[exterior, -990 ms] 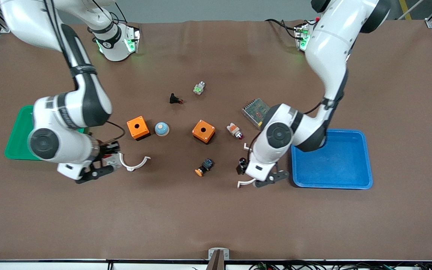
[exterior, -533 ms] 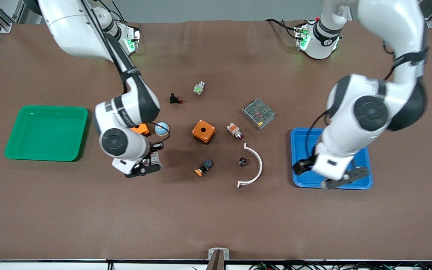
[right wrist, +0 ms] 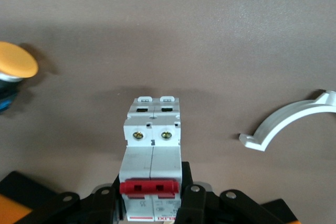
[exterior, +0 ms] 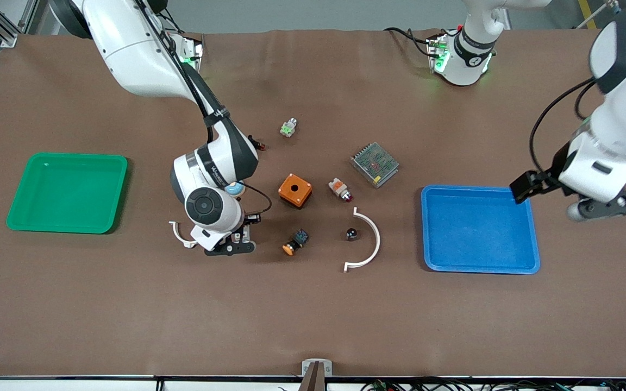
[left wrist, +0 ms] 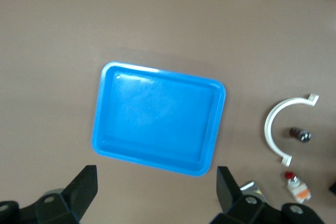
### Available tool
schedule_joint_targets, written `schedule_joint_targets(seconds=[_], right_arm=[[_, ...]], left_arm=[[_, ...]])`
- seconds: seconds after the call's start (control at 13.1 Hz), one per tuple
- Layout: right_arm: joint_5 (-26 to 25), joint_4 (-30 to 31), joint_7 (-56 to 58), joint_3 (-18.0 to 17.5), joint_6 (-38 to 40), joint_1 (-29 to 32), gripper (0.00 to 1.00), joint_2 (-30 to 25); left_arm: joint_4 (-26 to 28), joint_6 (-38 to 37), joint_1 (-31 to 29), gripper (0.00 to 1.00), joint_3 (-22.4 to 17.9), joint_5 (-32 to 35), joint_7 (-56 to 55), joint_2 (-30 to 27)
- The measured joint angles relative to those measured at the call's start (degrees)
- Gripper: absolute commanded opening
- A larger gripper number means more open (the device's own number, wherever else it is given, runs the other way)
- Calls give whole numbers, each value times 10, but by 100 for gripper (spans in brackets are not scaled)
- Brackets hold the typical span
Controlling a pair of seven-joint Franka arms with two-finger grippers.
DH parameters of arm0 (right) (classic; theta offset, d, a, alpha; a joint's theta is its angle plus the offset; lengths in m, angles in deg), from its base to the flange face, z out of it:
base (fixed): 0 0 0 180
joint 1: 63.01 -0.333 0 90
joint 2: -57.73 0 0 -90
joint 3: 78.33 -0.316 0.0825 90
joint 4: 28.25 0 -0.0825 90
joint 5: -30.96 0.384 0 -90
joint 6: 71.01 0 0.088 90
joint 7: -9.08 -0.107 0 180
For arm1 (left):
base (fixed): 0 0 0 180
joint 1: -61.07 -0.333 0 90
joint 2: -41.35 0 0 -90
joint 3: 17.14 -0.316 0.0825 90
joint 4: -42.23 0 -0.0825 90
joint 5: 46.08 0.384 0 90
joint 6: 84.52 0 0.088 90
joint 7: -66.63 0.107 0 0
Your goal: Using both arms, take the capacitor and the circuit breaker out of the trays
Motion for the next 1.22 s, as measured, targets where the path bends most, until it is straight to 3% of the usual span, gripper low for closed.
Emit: schedule_joint_targets(seconds=[0.08,0.15,0.23,0.3,0.46,0.69,1.22], right_arm=[[0,0,0,1,-4,0,17,7],[0,-1,0,1,-9,0,33,14],[0,-1,0,1,-15,0,95,21],[0,-5,-1,1,-15,0,100,23],[0,-12,-4,3,-16,1,100,23],[0,-55,-7,18,12,9,100,3],[0,-87,1,48,143,110,100,-163]], left_arm=[[16,-5,-10,100,0,0,25,-21],[38,-6,-20,100,0,0,47,-43],[63,-7,-27,100,0,0,63,-65],[90,-7,-32,100,0,0,71,-87],[136,-7,-39,100,0,0,86,-126],[162,-7,-46,100,2,-6,90,-157],[165,-6,-49,100,9,-10,90,-164]])
